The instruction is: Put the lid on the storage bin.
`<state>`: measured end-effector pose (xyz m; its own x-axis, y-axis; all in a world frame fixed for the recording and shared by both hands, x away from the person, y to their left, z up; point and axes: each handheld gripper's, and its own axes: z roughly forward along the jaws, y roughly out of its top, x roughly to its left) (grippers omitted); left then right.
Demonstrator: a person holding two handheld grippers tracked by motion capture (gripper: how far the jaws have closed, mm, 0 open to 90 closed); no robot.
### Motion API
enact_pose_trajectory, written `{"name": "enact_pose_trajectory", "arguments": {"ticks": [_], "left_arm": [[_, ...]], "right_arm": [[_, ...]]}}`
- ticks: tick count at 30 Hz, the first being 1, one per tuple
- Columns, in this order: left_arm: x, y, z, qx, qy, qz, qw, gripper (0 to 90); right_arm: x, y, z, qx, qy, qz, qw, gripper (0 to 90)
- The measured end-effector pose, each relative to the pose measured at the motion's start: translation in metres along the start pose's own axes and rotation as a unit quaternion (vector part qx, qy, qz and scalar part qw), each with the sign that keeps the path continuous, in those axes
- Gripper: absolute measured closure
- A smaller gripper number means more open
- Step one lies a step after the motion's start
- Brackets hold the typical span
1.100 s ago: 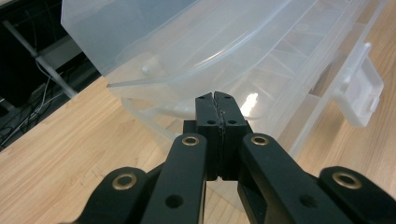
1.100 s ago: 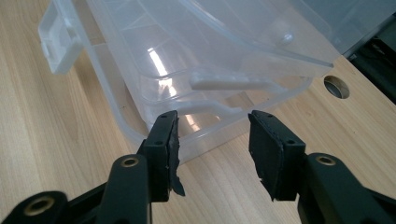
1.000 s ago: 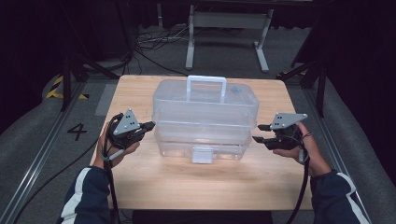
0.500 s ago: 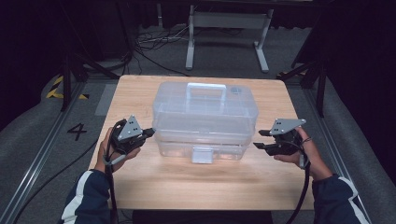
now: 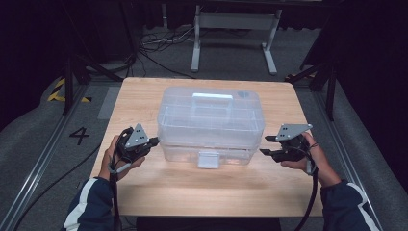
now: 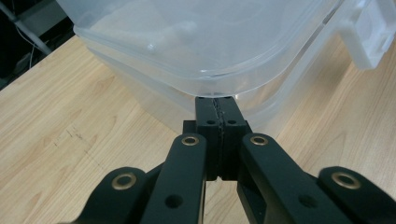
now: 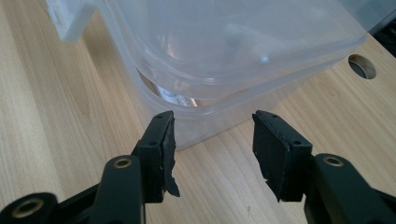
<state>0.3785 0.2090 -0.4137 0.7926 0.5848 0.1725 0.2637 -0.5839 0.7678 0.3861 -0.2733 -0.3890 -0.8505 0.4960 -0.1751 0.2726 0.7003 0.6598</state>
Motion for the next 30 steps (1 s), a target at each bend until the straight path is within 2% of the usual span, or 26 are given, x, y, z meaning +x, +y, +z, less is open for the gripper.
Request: {"name": "enact_pose_trajectory", "arguments": {"ticks": [11, 17, 26, 30], "left_arm": [[0.000, -0.008, 0.002, 0.010, 0.000, -0.007, 0.9999, 90.0], [0.001, -0.010, 0.002, 0.005, -0.007, -0.016, 0.9998, 90.0], [0.000, -0.012, 0.000, 0.008, -0.007, -0.010, 0.9999, 87.6], [-0.003, -0.014, 0.002, 0.022, -0.002, -0.001, 0.9998, 86.1]], "right_arm": [[0.003, -0.001, 0.007, 0.007, 0.005, -0.001, 1.0000, 48.9], [0.003, -0.001, 0.009, 0.009, 0.006, -0.002, 0.9999, 48.3], [0.005, -0.002, 0.008, 0.012, 0.006, -0.005, 0.9999, 47.4], [0.005, -0.004, 0.008, 0.012, 0.003, -0.005, 0.9999, 46.3]]}}
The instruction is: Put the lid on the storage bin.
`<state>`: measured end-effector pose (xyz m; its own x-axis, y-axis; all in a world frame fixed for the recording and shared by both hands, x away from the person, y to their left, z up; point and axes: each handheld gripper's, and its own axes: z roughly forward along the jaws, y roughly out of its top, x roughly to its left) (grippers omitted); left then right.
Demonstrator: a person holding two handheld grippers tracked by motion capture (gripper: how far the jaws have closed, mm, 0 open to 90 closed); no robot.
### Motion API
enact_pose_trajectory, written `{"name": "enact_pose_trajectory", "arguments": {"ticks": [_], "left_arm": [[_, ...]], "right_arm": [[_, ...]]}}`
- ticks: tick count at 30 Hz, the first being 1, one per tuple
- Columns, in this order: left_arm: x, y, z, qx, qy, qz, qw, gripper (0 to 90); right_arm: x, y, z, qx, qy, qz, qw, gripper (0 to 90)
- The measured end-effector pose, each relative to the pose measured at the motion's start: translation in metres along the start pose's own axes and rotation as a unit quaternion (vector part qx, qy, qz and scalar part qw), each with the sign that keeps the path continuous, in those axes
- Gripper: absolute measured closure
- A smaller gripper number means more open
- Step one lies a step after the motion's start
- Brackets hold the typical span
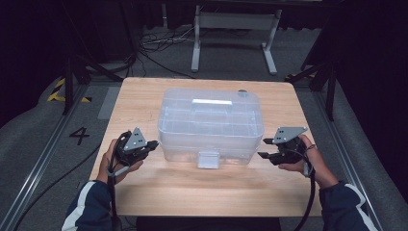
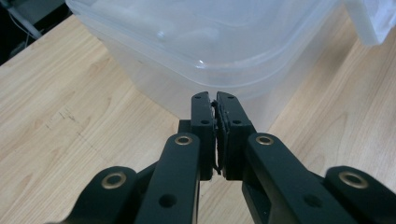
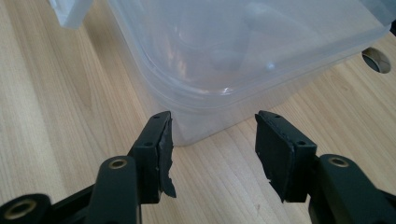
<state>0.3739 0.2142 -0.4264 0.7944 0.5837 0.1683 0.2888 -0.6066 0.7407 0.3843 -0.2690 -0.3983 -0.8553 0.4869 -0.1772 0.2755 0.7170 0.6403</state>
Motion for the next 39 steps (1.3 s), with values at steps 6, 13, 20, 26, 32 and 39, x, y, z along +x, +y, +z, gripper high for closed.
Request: {"name": "enact_pose_trajectory", "arguments": {"ticks": [6, 13, 20, 26, 32, 39], "left_arm": [[-0.002, -0.002, 0.001, 0.008, 0.003, 0.001, 1.0000, 81.0], [-0.003, -0.006, 0.003, 0.026, 0.019, 0.002, 0.9995, 66.8], [-0.008, -0.009, 0.008, 0.045, 0.034, 0.001, 0.9984, 49.7], [-0.011, -0.011, 0.012, 0.057, 0.027, 0.000, 0.9980, 39.8], [-0.016, -0.015, 0.017, 0.073, 0.025, 0.005, 0.9970, 31.7], [-0.020, -0.021, 0.019, 0.084, 0.027, 0.003, 0.9961, 27.5]], "right_arm": [[0.001, -0.001, 0.001, 0.004, -0.003, 0.000, 1.0000, 42.5], [0.002, -0.002, 0.000, 0.007, -0.010, -0.002, 0.9999, 39.8], [0.003, -0.004, -0.002, 0.007, -0.015, -0.005, 0.9998, 39.2], [0.006, -0.008, -0.004, 0.010, -0.020, -0.007, 0.9997, 37.6], [0.005, -0.015, -0.007, 0.013, -0.023, -0.007, 0.9996, 37.1], [0.004, -0.025, -0.008, 0.010, -0.019, 0.002, 0.9998, 36.1]]}}
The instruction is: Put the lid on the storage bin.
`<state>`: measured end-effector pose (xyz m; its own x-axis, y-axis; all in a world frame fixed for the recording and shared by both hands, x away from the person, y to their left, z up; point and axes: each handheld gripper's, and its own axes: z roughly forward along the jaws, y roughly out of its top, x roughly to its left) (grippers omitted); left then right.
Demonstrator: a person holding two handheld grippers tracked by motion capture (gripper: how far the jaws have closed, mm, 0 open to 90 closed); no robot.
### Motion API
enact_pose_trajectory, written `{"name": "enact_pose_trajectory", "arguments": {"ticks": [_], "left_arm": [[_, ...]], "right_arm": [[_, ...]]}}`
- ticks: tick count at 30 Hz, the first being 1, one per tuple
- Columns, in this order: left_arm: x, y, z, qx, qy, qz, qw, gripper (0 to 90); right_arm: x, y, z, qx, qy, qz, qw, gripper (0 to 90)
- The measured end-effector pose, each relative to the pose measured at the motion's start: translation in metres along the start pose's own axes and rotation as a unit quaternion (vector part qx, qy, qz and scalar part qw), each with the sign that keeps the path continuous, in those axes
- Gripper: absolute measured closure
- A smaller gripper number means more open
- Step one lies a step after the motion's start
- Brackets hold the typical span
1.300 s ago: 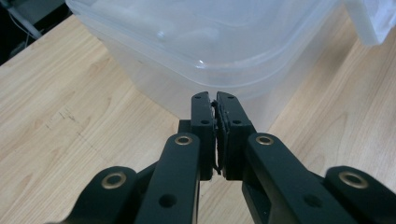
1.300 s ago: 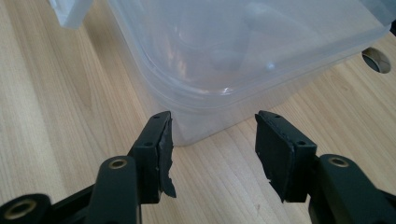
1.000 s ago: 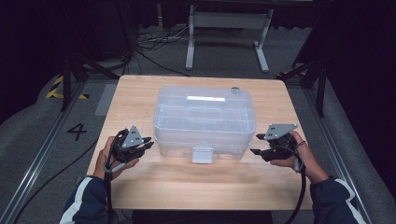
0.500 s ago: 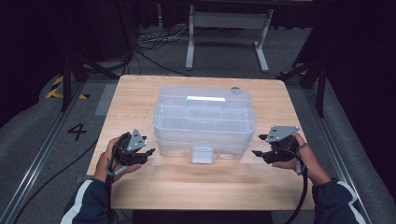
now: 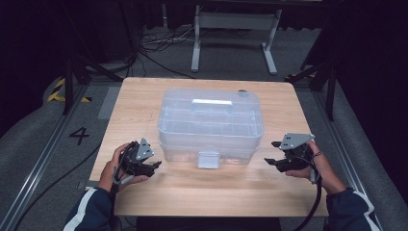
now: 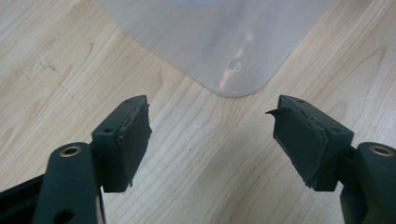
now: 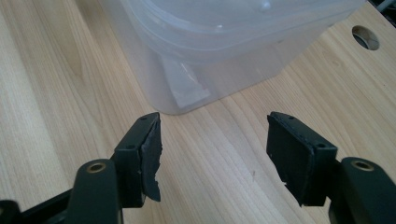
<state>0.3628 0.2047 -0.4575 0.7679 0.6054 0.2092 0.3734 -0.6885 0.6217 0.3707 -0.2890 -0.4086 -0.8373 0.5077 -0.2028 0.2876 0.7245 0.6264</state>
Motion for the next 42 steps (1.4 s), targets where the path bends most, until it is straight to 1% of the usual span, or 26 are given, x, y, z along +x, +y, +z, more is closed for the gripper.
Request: {"name": "enact_pose_trajectory", "arguments": {"ticks": [3, 4, 5, 6, 8, 10, 11, 13, 15, 16, 18, 19, 20, 23, 25, 27, 28, 30, 31, 32, 33, 34, 35, 37, 38, 42], "left_arm": [[0.000, -0.004, 0.000, 0.003, -0.001, -0.001, 1.0000, 26.6], [0.000, -0.005, -0.001, 0.005, 0.000, -0.001, 1.0000, 26.5], [0.000, -0.006, -0.002, 0.003, 0.000, -0.001, 1.0000, 26.4], [-0.001, -0.007, -0.003, 0.001, -0.004, -0.004, 1.0000, 25.9], [-0.002, -0.010, -0.005, 0.001, -0.004, -0.005, 1.0000, 25.9], [-0.004, -0.011, -0.007, 0.000, -0.010, -0.001, 1.0000, 26.2], [-0.004, -0.011, -0.007, 0.000, -0.010, -0.001, 1.0000, 26.8], [-0.006, -0.013, -0.010, -0.004, -0.010, 0.005, 0.9999, 26.5], [-0.008, -0.016, -0.012, -0.005, -0.013, 0.005, 0.9999, 26.4], [-0.007, -0.017, -0.012, -0.005, -0.017, 0.003, 0.9998, 26.4], [-0.007, -0.020, -0.012, -0.003, -0.024, 0.000, 0.9997, 27.7], [-0.006, -0.023, -0.012, 0.000, -0.025, -0.002, 0.9997, 27.6], [-0.005, -0.024, -0.011, 0.002, -0.027, -0.004, 0.9996, 27.5], [-0.002, -0.031, -0.010, 0.005, -0.031, -0.010, 0.9994, 27.0], [0.000, -0.036, -0.010, 0.009, -0.035, -0.015, 0.9993, 26.6], [0.002, -0.042, -0.011, 0.007, -0.036, -0.023, 0.9991, 26.2], [0.003, -0.044, -0.011, 0.007, -0.039, -0.026, 0.9989, 26.2], [0.004, -0.049, -0.012, 0.007, -0.040, -0.031, 0.9987, 25.8], [0.005, -0.051, -0.012, 0.005, -0.043, -0.035, 0.9985, 25.5], [0.005, -0.051, -0.012, 0.005, -0.043, -0.035, 0.9985, 25.5], [0.006, -0.054, -0.012, 0.005, -0.045, -0.037, 0.9983, 25.2], [0.006, -0.054, -0.012, 0.005, -0.045, -0.037, 0.9983, 24.9], [0.007, -0.056, -0.012, 0.006, -0.047, -0.040, 0.9981, 24.9], [0.009, -0.059, -0.012, 0.004, -0.054, -0.049, 0.9973, 24.3], [0.009, -0.061, -0.012, 0.006, -0.057, -0.051, 0.9970, 24.0], [0.012, -0.068, -0.012, 0.005, -0.058, -0.064, 0.9962, 23.2]], "right_arm": [[0.000, -0.005, -0.003, -0.009, -0.005, 0.004, 0.9999, 36.1], [0.000, -0.008, -0.005, -0.014, -0.003, 0.011, 0.9998, 36.1], [0.000, -0.009, -0.006, -0.016, -0.001, 0.013, 0.9998, 36.1], [0.000, -0.011, -0.007, -0.015, -0.003, 0.014, 0.9998, 36.1], [0.001, -0.015, -0.007, -0.010, -0.005, 0.014, 0.9998, 36.1], [0.001, -0.018, -0.008, -0.009, -0.008, 0.017, 0.9998, 36.0], [0.001, -0.018, -0.008, -0.009, -0.008, 0.017, 0.9998, 36.0], [0.001, -0.024, -0.009, -0.006, -0.008, 0.020, 0.9997, 35.8], [0.001, -0.030, -0.008, 0.002, -0.011, 0.020, 0.9997, 35.4], [0.002, -0.034, -0.007, 0.006, -0.017, 0.019, 0.9997, 35.2], [0.002, -0.039, -0.006, 0.011, -0.021, 0.020, 0.9995, 35.0], [0.002, -0.040, -0.006, 0.014, -0.027, 0.020, 0.9993, 34.8], [0.002, -0.043, -0.005, 0.022, -0.039, 0.013, 0.9989, 34.8], [0.002, -0.049, -0.003, 0.024, -0.040, 0.017, 0.9988, 34.7], [0.002, -0.053, -0.002, 0.029, -0.047, 0.017, 0.9983, 34.7], [-0.001, -0.060, 0.000, 0.035, -0.056, 0.021, 0.9976, 34.7], [-0.004, -0.066, 0.000, 0.035, -0.061, 0.031, 0.9971, 34.6], [-0.008, -0.073, -0.001, 0.033, -0.058, 0.051, 0.9965, 34.2], [-0.009, -0.077, -0.002, 0.029, -0.059, 0.061, 0.9960, 34.2], [-0.009, -0.077, -0.002, 0.029, -0.059, 0.061, 0.9960, 34.2], [-0.010, -0.085, -0.004, 0.022, -0.063, 0.075, 0.9950, 34.1], [-0.010, -0.088, -0.005, 0.020, -0.060, 0.082, 0.9946, 34.1], [-0.010, -0.088, -0.005, 0.020, -0.060, 0.082, 0.9946, 34.1], [-0.009, -0.098, -0.006, 0.018, -0.055, 0.092, 0.9941, 34.1], [-0.009, -0.101, -0.006, 0.020, -0.059, 0.093, 0.9937, 34.1], [-0.008, -0.116, -0.008, 0.016, -0.054, 0.116, 0.9917, 34.0]]}}
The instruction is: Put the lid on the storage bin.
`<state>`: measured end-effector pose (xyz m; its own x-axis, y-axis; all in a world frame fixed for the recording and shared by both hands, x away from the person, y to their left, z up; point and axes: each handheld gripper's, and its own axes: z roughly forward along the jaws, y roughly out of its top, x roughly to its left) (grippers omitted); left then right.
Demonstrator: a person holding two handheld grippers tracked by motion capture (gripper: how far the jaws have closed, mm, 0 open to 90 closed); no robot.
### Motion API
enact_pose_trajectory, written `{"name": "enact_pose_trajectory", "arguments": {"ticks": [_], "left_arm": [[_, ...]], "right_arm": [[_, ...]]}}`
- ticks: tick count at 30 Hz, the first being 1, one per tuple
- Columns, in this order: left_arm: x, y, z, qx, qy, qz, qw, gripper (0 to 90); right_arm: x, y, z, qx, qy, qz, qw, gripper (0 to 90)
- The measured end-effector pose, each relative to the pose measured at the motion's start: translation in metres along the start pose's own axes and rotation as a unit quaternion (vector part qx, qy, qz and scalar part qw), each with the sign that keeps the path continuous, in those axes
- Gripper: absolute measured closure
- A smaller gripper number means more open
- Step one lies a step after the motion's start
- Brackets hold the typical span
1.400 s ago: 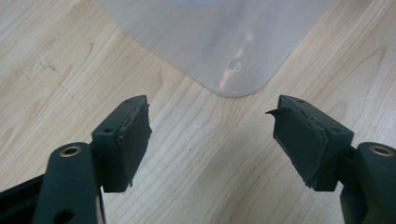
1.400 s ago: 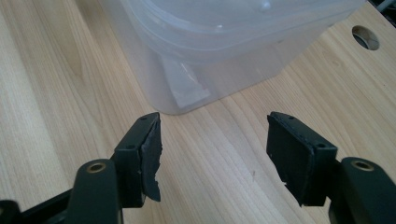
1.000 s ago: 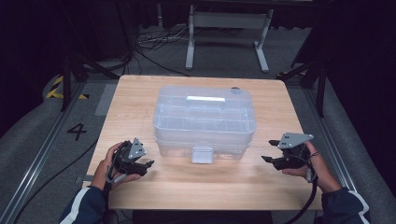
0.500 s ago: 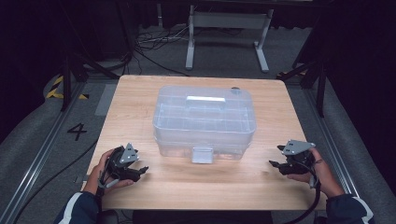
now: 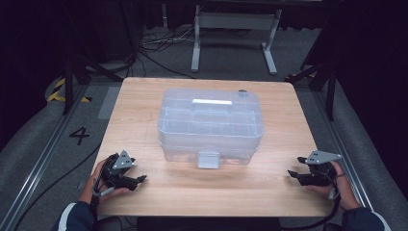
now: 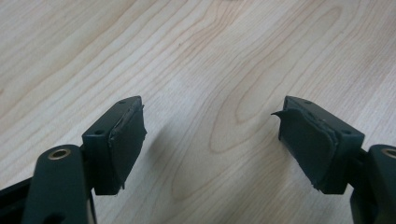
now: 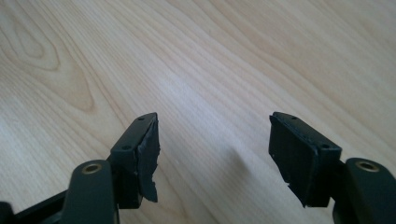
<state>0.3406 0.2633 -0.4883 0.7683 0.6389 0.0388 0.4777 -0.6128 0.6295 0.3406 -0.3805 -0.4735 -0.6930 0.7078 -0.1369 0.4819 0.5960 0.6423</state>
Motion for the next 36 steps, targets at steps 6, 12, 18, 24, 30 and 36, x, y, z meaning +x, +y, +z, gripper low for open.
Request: {"name": "enact_pose_trajectory", "arguments": {"ticks": [6, 12, 18, 24, 30, 36], "left_arm": [[0.005, -0.009, -0.002, -0.009, -0.011, -0.026, 0.9996, 20.9], [0.006, -0.018, -0.004, -0.020, -0.017, -0.045, 0.9986, 17.1], [0.005, -0.023, -0.004, -0.035, -0.008, -0.050, 0.9981, 15.7], [0.004, -0.023, -0.004, -0.034, -0.005, -0.052, 0.9981, 15.6], [0.003, -0.023, -0.004, -0.035, -0.002, -0.060, 0.9976, 15.5], [0.003, -0.023, -0.004, -0.035, -0.001, -0.061, 0.9975, 15.5]], "right_arm": [[-0.004, -0.016, -0.001, -0.008, 0.011, 0.029, 0.9995, 32.8], [-0.010, -0.035, -0.002, -0.045, 0.024, 0.084, 0.9952, 27.4], [-0.010, -0.037, -0.002, -0.052, 0.018, 0.088, 0.9946, 24.5], [-0.009, -0.037, -0.002, -0.051, 0.014, 0.090, 0.9945, 24.1], [-0.008, -0.037, -0.002, -0.051, 0.015, 0.091, 0.9944, 24.1], [-0.009, -0.037, -0.002, -0.051, 0.015, 0.091, 0.9945, 24.0]]}}
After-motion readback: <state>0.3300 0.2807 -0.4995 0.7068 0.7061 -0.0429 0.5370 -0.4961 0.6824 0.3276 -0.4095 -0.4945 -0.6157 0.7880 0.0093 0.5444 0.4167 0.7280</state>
